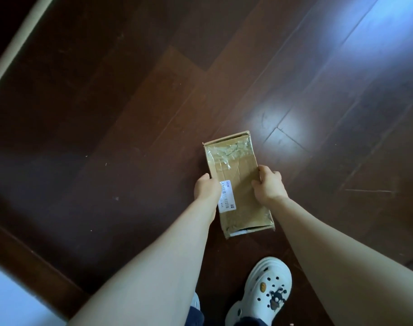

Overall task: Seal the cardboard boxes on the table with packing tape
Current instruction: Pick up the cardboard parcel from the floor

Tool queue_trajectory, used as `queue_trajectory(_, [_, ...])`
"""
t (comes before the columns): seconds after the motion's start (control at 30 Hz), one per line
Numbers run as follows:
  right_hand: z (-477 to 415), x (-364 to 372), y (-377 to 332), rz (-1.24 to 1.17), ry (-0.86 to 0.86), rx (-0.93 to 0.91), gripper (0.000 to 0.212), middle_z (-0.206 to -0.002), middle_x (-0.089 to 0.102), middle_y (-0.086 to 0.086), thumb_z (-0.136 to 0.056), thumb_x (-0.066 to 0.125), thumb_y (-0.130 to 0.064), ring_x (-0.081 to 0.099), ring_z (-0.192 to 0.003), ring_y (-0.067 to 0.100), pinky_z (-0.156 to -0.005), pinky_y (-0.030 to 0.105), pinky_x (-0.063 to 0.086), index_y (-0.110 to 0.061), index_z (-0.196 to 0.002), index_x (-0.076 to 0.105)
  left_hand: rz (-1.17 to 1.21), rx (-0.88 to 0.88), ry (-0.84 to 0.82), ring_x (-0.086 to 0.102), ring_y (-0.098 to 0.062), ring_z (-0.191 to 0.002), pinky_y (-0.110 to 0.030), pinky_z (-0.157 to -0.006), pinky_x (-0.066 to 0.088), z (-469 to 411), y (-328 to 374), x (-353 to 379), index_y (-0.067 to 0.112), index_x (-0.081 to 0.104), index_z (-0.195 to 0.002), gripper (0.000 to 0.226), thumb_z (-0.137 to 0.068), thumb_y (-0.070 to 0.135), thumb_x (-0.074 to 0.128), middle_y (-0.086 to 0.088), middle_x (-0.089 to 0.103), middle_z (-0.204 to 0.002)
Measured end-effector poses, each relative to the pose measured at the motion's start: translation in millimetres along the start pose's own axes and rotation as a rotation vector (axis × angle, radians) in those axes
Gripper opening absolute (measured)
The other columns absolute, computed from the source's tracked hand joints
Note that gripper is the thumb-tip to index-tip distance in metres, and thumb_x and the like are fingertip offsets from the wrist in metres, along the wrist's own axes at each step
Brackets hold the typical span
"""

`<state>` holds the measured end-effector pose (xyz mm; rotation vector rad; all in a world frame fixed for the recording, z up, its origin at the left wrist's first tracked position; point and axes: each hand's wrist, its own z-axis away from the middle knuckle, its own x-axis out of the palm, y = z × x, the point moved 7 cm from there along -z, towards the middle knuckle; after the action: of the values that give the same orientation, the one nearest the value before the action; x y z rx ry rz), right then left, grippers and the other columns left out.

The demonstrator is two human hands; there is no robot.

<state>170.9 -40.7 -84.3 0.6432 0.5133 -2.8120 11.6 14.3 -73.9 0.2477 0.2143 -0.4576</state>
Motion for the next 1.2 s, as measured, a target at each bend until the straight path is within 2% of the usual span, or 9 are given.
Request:
queue_trajectory(0.1, [34.7,-28.2,-14.5,-0.122,0.029,-0.059,0.039,-0.133,0.031,0.009,-0.099,0.043,-0.018,0.045,-0.095,0.022,-0.089,0.034,0.042,-0.028,-0.137,0.042,0.043,0.018,0.078,0.052,-0.022,-0.064,-0.02,-0.06,0.041,36.5,13.3,-17.4,-0.001,0.057,-0.071,0.026,-0.092,0.003,0.043,-0.008,0.058,-0.07])
queue_trajectory(0.17, [62.3,-49.9,-30.3,-0.196,0.028,-0.084,0.036,-0.13,0.035,0.005,-0.1,0.045,-0.022,0.045,-0.097,0.02,-0.09,0.034,0.041,-0.033,-0.134,0.043,0.064,0.036,0.097,0.02,-0.014,-0.051,-0.024,-0.045,0.018,70.1,28.5,-27.9,0.017,0.026,-0.052,0.045,-0.089,-0.001,0.044,0.005,0.025,-0.051])
queue_trajectory(0.27, [105.8,-87.2,-58.5,-0.34,0.037,-0.137,0.035,-0.121,0.055,0.001,-0.101,0.044,-0.02,0.054,-0.098,0.016,-0.089,0.037,0.046,-0.028,-0.135,0.044,0.067,0.061,0.044,0.031,-0.011,-0.057,-0.025,-0.053,0.023,118.8,55.3,-38.8,0.024,0.036,-0.059,0.041,-0.085,-0.006,0.047,0.008,0.036,-0.062])
queue_trajectory(0.33, [135.5,-118.3,-77.8,-0.411,0.077,-0.172,0.034,-0.108,0.058,-0.004,-0.101,0.043,-0.018,0.056,-0.09,0.009,-0.084,0.034,0.046,-0.025,-0.134,0.046,0.126,0.135,0.005,0.052,-0.014,-0.083,-0.025,-0.073,0.04,154.8,79.2,-47.4,0.024,0.061,-0.093,0.027,-0.086,-0.001,0.054,0.005,0.058,-0.093])
queue_trajectory(0.43, [180.7,-163.5,-103.6,-0.504,0.109,-0.198,0.033,-0.105,0.059,-0.002,-0.101,0.043,-0.019,0.058,-0.094,0.013,-0.083,0.032,0.046,-0.025,-0.133,0.047,0.157,0.204,-0.036,0.052,-0.019,-0.118,-0.032,-0.102,0.039,218.4,112.8,-58.2,0.013,0.046,-0.138,0.054,-0.087,0.011,0.063,-0.002,0.054,-0.133])
queue_trajectory(0.63, [280.7,-261.7,-147.6,-0.659,0.175,-0.275,0.032,-0.11,0.062,0.001,-0.102,0.043,-0.023,0.06,-0.095,0.014,-0.07,0.025,0.049,-0.029,-0.133,0.046,0.128,0.344,-0.156,0.062,-0.013,-0.084,-0.025,-0.065,0.038,351.2,169.6,-70.8,0.017,0.071,-0.084,0.009,-0.089,0.021,0.065,0.002,0.073,-0.089])
queue_trajectory(0.83, [390.6,-365.1,-178.4,-0.764,0.292,-0.382,0.033,-0.108,0.062,-0.003,-0.099,0.047,-0.023,0.059,-0.092,0.012,-0.078,0.031,0.05,-0.026,-0.132,0.048,0.095,0.503,-0.287,0.069,-0.009,-0.069,-0.028,-0.074,0.051,496.5,224.9,-73.2,0.024,0.067,-0.102,0.024,-0.085,0.006,0.065,0.003,0.075,-0.086])
queue_trajectory(1.03, [496.3,-451.3,-180.2,-0.962,0.275,-0.431,0.027,-0.105,0.07,-0.008,-0.092,0.058,-0.019,0.067,-0.094,0.014,-0.082,0.034,0.056,-0.025,-0.117,0.063,0.152,0.683,-0.318,0.068,-0.005,-0.057,-0.015,-0.042,0.048,640.7,263.4,-73.6,0.03,0.059,-0.103,0.037,-0.085,-0.002,0.063,0.008,0.073,-0.069])
queue_trajectory(1.2, [569.1,-512.4,-179.5,-1.008,0.315,-0.589,0.025,-0.084,0.072,-0.01,-0.091,0.058,-0.011,0.068,-0.078,0.008,-0.069,0.026,0.053,-0.034,-0.085,0.065,0.138,0.817,-0.322,0.071,-0.017,-0.076,-0.031,-0.074,0.057,734.1,283.3,-64.1,0.015,0.065,-0.11,0.026,-0.085,0.006,0.067,-0.003,0.075,-0.085])
